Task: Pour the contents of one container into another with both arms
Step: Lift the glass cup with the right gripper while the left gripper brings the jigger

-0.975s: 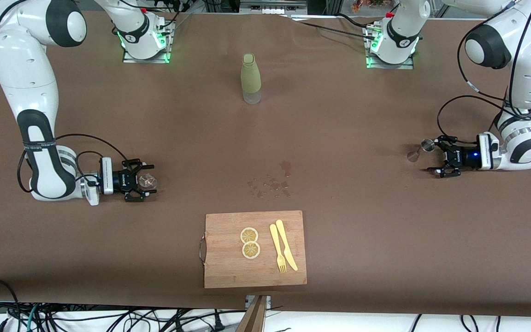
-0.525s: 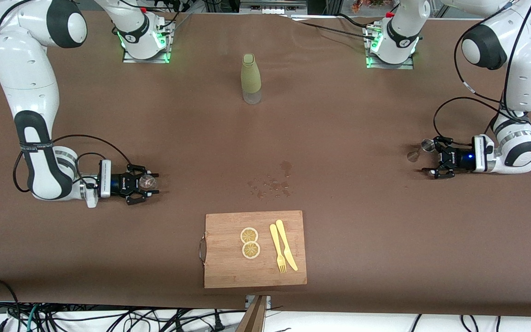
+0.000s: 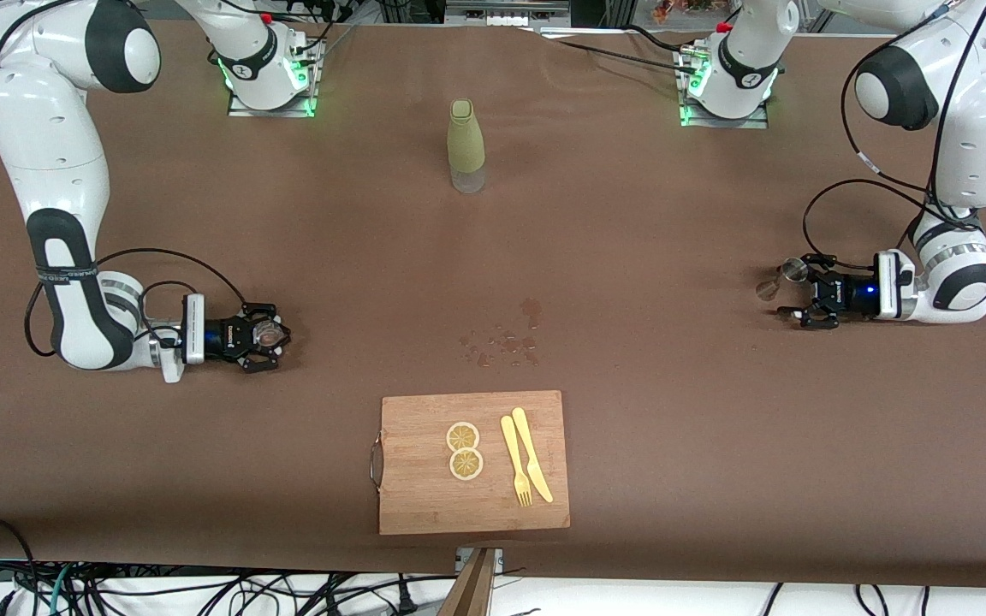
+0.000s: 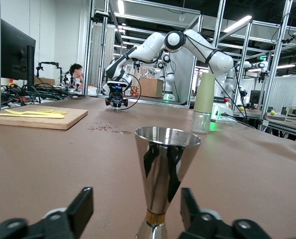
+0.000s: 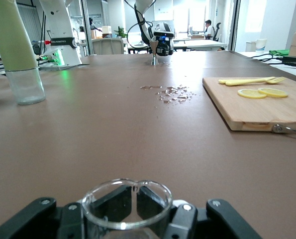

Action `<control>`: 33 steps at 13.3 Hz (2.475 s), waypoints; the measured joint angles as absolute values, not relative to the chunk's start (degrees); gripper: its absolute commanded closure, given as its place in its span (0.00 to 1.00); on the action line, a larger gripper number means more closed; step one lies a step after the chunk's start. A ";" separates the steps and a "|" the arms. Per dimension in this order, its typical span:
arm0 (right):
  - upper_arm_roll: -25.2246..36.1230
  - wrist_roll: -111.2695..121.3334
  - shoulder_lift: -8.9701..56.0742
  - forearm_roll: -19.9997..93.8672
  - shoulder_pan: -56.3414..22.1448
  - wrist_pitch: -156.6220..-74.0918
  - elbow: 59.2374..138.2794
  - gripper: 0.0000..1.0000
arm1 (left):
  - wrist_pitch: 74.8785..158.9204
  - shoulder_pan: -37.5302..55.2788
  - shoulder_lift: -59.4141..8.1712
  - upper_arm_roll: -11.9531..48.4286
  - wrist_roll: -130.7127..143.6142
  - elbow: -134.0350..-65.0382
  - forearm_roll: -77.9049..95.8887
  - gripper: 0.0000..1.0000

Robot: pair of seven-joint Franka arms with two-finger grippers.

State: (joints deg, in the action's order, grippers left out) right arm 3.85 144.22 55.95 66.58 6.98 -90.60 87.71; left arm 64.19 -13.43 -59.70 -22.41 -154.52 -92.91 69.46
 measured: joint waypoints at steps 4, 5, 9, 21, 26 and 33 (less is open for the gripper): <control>2.75 138.23 55.94 66.83 7.02 -87.46 85.90 0.92 | 64.06 -13.51 -59.85 -22.52 -154.73 -93.33 69.45 0.84; 2.21 135.84 55.93 66.87 7.03 -86.48 84.72 0.92 | 64.00 -13.56 -59.89 -22.52 -155.03 -93.36 69.45 0.96; -0.96 125.72 55.64 66.96 7.05 -84.30 79.79 0.92 | 63.96 -13.57 -59.90 -22.51 -156.11 -93.27 69.45 1.00; -6.12 95.97 48.99 66.06 -4.20 -98.61 70.95 0.94 | 63.85 -8.95 -56.99 -22.17 -153.35 -91.27 72.32 1.00; -6.23 86.93 48.41 61.76 -11.91 -107.55 66.53 0.94 | 68.08 -2.86 -56.43 -16.69 -147.85 -91.17 80.25 1.00; -6.24 84.58 47.39 56.65 -23.81 -126.17 65.77 0.94 | 82.02 2.05 -54.91 -7.94 -139.44 -90.22 85.76 1.00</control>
State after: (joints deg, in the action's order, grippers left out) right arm -6.24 84.58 47.39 56.65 -23.81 -126.17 65.77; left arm 82.02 2.05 -54.91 -7.94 -139.44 -90.22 85.76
